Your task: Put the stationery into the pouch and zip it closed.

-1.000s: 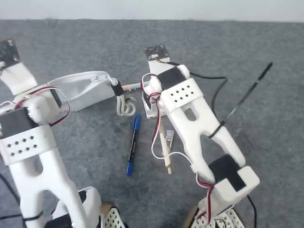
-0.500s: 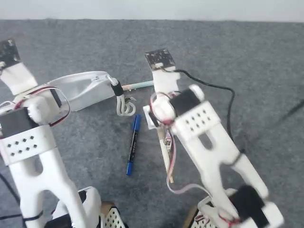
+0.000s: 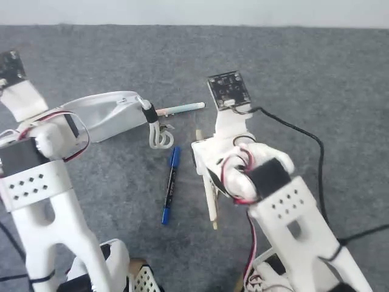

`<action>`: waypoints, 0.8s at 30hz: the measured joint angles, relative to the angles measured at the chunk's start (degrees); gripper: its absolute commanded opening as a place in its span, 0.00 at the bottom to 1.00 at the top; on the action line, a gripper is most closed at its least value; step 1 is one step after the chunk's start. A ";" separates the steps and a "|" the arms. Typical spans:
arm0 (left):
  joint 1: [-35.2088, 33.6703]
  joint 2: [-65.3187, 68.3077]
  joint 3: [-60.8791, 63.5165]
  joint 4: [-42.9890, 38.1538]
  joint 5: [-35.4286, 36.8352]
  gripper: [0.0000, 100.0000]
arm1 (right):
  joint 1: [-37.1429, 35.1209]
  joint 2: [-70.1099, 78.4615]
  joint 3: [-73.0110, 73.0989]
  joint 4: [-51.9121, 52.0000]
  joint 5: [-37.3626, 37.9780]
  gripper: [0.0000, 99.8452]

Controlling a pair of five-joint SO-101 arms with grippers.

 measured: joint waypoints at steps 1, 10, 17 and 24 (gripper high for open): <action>0.00 0.00 0.00 0.00 0.00 0.01 | 0.00 -1.05 0.00 -0.09 0.00 0.01; 0.00 0.00 0.00 0.00 0.00 0.01 | -8.18 -11.16 0.00 -4.40 0.00 0.01; 0.00 0.00 0.00 0.00 0.00 0.01 | -14.24 -17.58 0.00 -13.80 0.00 0.01; 0.00 0.00 0.00 0.00 0.00 0.01 | -15.03 -18.73 0.00 -26.20 0.00 0.01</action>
